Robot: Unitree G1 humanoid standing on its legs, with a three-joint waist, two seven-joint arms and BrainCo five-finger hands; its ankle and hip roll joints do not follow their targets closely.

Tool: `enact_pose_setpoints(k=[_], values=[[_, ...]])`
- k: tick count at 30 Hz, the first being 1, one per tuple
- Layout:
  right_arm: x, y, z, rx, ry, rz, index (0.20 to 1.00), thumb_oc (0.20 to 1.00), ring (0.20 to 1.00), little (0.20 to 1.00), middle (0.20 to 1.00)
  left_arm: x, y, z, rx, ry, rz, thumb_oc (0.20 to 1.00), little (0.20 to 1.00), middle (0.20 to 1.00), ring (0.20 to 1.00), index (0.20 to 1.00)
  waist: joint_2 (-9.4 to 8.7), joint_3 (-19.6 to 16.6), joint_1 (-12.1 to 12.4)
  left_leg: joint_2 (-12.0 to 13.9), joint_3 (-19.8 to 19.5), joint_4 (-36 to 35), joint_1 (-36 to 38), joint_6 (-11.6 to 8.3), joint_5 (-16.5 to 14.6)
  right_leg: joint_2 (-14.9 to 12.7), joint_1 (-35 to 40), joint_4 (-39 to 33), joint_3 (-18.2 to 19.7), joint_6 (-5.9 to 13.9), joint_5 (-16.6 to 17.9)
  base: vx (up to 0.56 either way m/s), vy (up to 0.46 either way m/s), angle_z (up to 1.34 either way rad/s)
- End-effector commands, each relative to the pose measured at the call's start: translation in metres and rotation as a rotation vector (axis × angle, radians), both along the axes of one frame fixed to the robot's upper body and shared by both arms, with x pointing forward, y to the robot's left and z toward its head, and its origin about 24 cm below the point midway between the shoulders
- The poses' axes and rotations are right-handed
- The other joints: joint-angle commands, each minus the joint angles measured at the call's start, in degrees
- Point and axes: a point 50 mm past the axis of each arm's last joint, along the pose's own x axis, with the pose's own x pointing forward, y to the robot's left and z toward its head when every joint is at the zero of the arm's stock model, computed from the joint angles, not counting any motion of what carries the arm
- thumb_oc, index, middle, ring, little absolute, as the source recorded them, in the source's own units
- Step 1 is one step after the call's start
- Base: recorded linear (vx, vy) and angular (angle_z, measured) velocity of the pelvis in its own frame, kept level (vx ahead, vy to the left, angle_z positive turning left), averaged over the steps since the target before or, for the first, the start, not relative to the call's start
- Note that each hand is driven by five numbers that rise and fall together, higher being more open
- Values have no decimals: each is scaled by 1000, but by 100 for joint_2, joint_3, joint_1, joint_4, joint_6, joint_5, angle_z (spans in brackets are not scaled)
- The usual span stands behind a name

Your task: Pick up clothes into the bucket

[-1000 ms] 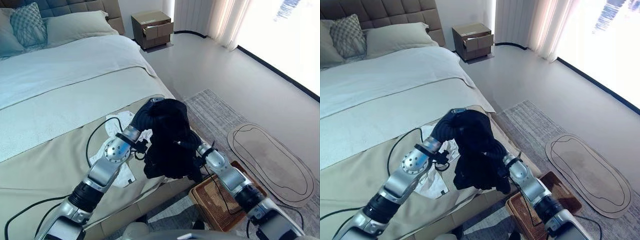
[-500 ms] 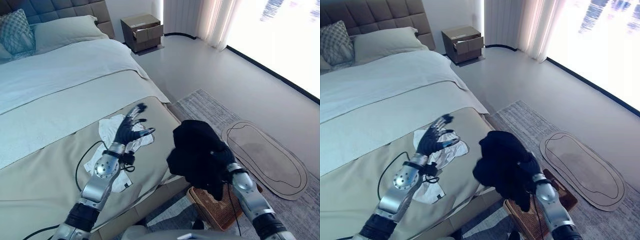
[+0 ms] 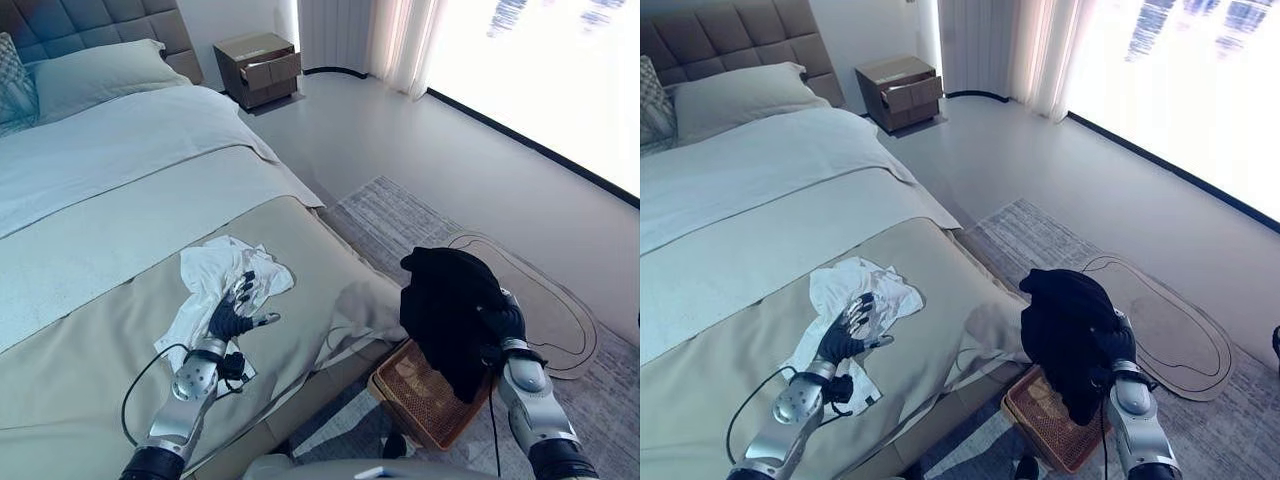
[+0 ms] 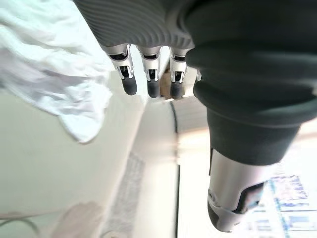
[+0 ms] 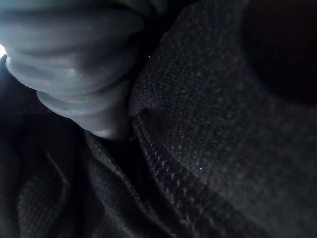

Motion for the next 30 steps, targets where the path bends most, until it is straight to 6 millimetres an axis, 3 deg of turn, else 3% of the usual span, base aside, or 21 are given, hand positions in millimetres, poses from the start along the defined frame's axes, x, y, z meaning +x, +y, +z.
enact_pose_setpoints(k=[1,4,5,8,9,12,13,20,21,30], values=[[35,-16,60,-67,-290,-46,200,200,200,200,200,18,2,31,-55,-180,0,1000,1000,1000,1000,1000,-191,490,32,54,-90,1054,-354,58,-676,-600,-50,812,-141,358,-219,-136,-11,-5],[47,-19,72,-83,-335,-83,200,200,200,200,200,25,-2,49,-142,-274,20,1000,1000,1000,1000,1000,-127,874,38,97,-163,1559,-876,55,-797,-714,-557,1248,-58,324,-282,-243,-11,-3],[53,-21,81,-86,-371,-111,200,200,200,200,200,29,-3,64,-185,-349,33,1000,1000,1000,1000,1000,-77,1087,9,111,-209,1794,-1228,57,-821,-776,-968,1570,46,298,-294,-235,-1,-2],[62,-21,90,-78,-405,-138,200,200,200,200,200,33,-4,79,-207,-423,41,1000,1000,1000,1000,1000,-25,1162,-16,124,-219,2057,-1680,73,-859,-776,-1510,1918,169,274,-354,-224,2,0],[67,-24,102,-79,-447,-171,200,200,200,200,200,33,-5,95,-217,-498,41,1000,1000,1000,1000,1000,24,1249,-27,131,-224,2280,-2049,83,-874,-772,-1935,2157,254,247,-380,-114,-2,0],[74,-25,111,-74,-479,-200,200,200,200,200,200,33,-8,106,-220,-546,32,1000,1000,1000,1000,1000,64,1241,-33,155,-229,2495,-2462,97,-912,-758,-2387,2360,366,213,-431,-138,-5,-2],[79,-28,122,-67,-519,-236,200,200,200,200,200,34,-13,113,-232,-579,20,1000,1000,1000,1000,1000,119,1301,-39,192,-208,2688,-2762,109,-959,-748,-2769,2599,452,190,-483,-76,6,-5],[85,-53,154,-100,-596,-355,200,200,200,200,200,32,-24,126,-242,-623,-35,1000,1000,1000,1000,1000,246,1405,-60,252,-214,3461,-3666,119,-1244,-758,-3793,3456,764,91,-776,-84,1,-8],[84,-64,165,-104,-623,-405,200,200,200,200,200,31,-26,130,-246,-640,-47,1000,1000,1000,1000,1000,290,1471,-76,228,-218,3729,-3936,135,-1324,-778,-4090,3738,862,60,-832,-70,14,-4],[76,-102,188,-152,-638,-568,200,200,200,200,200,30,-33,139,-270,-670,-69,1000,1000,1000,1000,1000,452,1566,-145,205,-191,4395,-4787,184,-1553,-767,-5049,4401,1174,-21,-1036,-30,5,-4]])
